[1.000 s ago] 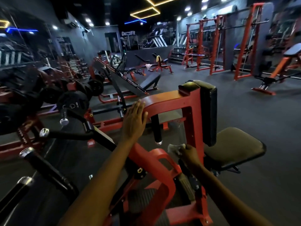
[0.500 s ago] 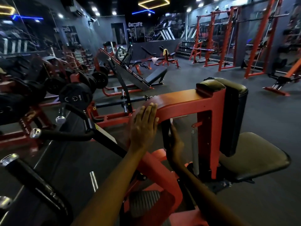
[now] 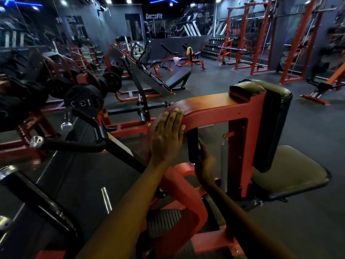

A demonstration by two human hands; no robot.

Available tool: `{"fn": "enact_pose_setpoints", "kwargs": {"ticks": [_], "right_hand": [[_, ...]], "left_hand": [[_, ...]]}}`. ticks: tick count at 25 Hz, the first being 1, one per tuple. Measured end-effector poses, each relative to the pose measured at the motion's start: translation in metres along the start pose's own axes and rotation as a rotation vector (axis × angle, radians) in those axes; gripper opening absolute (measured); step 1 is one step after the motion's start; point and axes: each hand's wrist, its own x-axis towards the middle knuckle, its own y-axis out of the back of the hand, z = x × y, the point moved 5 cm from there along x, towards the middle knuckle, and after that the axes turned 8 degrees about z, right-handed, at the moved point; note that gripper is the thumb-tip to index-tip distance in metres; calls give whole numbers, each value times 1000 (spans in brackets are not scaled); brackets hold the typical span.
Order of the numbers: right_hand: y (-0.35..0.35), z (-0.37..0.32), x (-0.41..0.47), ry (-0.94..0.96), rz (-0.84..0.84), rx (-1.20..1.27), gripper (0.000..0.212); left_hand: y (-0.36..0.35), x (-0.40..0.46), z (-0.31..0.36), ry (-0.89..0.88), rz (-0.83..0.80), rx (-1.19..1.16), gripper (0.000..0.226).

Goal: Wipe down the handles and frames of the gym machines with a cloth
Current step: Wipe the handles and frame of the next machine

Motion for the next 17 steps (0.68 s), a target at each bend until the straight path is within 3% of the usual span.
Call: {"fn": "enact_pose_setpoints", "kwargs": {"ticks": [2,5,7,9,11,14,17], "right_hand": [[14,39,-25,-189,-89,-170,42],[25,21,-5,-276,126,-153,40],[16,-30,15,-48,221,27,41],[-1,-55,11,173,211,33,49],[-12,-29,-8,339,107,-57,63],[8,36,-48,438,-91,-211,81],[13,12,-39,712,-208,-244,74]], "left_hand": [[0,0,-1,10,7,-16,44],[-1,-3,-2,7,13,-12,41],[-2,-3,-4,10,-2,-23,41],[-2,-3,-3,11,-7,-22,41],[-1,-2,-3,15,-6,-24,41],[0,-3,-1,22,-2,-20,44],[1,-1,-1,19,-10,0,44]]}}
